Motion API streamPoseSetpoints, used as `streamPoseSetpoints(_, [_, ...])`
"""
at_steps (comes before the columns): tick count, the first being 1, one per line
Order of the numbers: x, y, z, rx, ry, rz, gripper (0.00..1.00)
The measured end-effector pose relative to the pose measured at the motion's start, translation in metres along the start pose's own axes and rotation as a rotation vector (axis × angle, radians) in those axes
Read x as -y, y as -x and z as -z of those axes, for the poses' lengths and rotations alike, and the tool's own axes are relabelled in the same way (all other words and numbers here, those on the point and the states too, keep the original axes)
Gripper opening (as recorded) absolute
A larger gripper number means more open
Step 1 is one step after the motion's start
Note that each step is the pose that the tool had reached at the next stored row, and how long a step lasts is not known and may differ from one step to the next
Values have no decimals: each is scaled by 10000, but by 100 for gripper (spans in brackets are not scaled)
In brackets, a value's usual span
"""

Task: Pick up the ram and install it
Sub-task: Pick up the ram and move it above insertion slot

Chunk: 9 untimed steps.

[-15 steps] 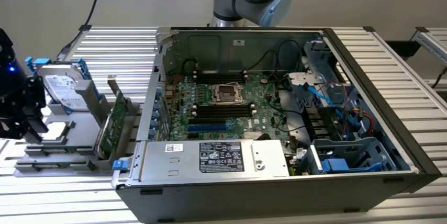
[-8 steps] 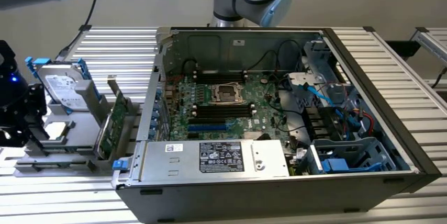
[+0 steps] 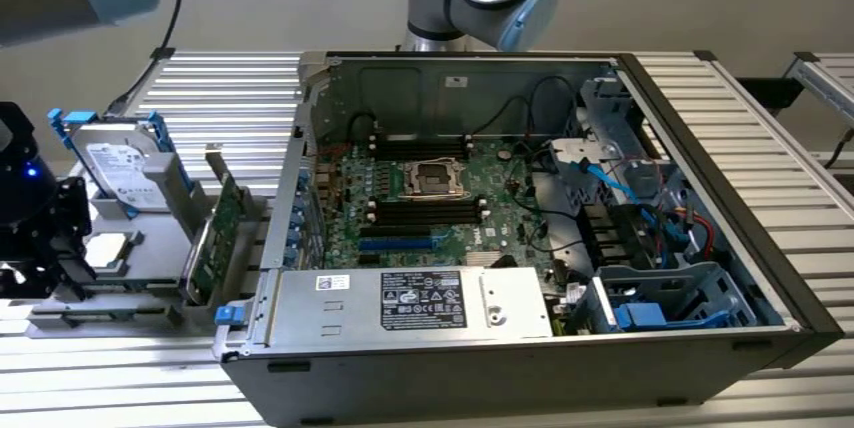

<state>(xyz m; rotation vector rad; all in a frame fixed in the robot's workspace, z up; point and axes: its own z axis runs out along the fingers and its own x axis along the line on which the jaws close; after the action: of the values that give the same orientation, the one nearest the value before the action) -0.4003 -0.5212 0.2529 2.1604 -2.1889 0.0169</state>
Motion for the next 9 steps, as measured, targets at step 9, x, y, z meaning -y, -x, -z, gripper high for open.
streamPoseSetpoints(9, [-26, -26, -166, -2, -19, 306, 30])
